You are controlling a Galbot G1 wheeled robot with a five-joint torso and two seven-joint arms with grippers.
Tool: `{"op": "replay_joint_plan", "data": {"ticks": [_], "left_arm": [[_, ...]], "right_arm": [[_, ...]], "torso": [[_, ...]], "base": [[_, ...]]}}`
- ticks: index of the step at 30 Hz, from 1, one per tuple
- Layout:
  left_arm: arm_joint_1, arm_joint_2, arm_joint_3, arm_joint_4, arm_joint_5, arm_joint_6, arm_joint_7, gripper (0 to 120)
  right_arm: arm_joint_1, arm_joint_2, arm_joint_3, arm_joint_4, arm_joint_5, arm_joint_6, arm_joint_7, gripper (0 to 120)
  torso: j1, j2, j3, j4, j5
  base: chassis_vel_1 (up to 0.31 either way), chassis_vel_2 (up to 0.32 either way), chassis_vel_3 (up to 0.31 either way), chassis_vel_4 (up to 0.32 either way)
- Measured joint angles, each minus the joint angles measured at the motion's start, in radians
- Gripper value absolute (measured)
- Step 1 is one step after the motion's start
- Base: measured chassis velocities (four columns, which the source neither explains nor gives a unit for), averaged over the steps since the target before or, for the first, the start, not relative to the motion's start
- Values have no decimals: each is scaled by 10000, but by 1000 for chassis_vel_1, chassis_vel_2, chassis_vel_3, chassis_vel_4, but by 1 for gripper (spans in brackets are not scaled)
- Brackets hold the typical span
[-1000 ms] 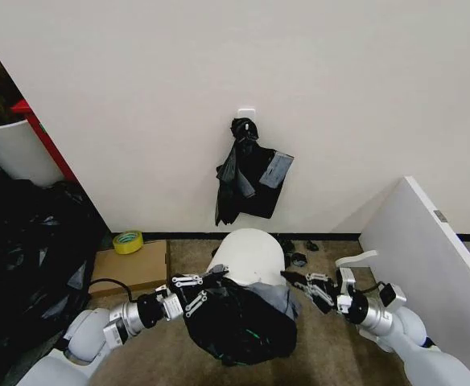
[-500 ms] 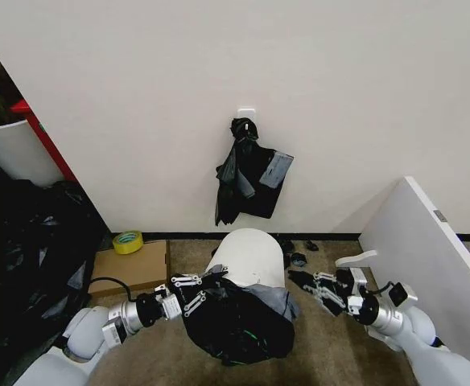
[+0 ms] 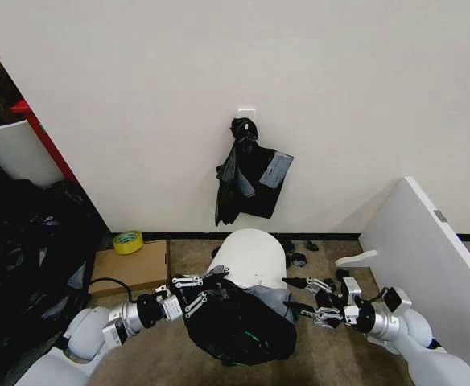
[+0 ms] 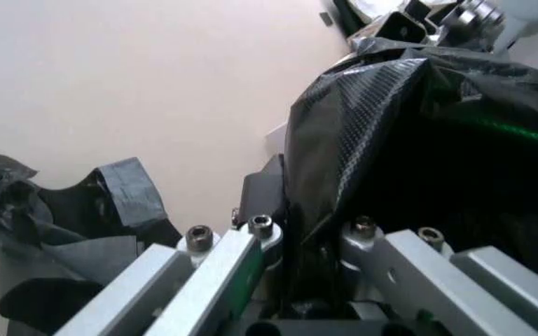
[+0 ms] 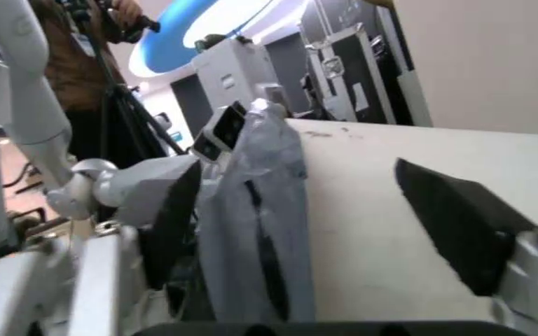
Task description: Place the garbage bag over the trash bin.
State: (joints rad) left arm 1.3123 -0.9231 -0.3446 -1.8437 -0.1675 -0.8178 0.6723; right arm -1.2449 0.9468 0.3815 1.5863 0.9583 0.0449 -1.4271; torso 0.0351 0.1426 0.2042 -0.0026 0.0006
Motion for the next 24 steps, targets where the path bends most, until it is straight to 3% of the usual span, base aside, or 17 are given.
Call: {"op": "replay_joint_plan", "data": {"ticks": [5, 19, 24], "left_arm": [[-9, -17, 11, 18, 3, -1, -3, 4], [39, -14, -32, -30, 8, -4, -15, 4], [26, -13, -35, -31, 4, -6, -24, 4]], "right_arm": [[39, -29, 28, -67, -36, -83, -255, 68], [90, 13, -25, -80, -289, -57, -299, 12], [87, 10, -24, -64, -262, -58, -388, 0]], "torso": [[0, 0, 0, 0, 0], [0, 0, 0, 0, 0], [0, 0, 0, 0, 0]], "base": [[0, 0, 0, 0], [0, 0, 0, 0], [0, 0, 0, 0]]}}
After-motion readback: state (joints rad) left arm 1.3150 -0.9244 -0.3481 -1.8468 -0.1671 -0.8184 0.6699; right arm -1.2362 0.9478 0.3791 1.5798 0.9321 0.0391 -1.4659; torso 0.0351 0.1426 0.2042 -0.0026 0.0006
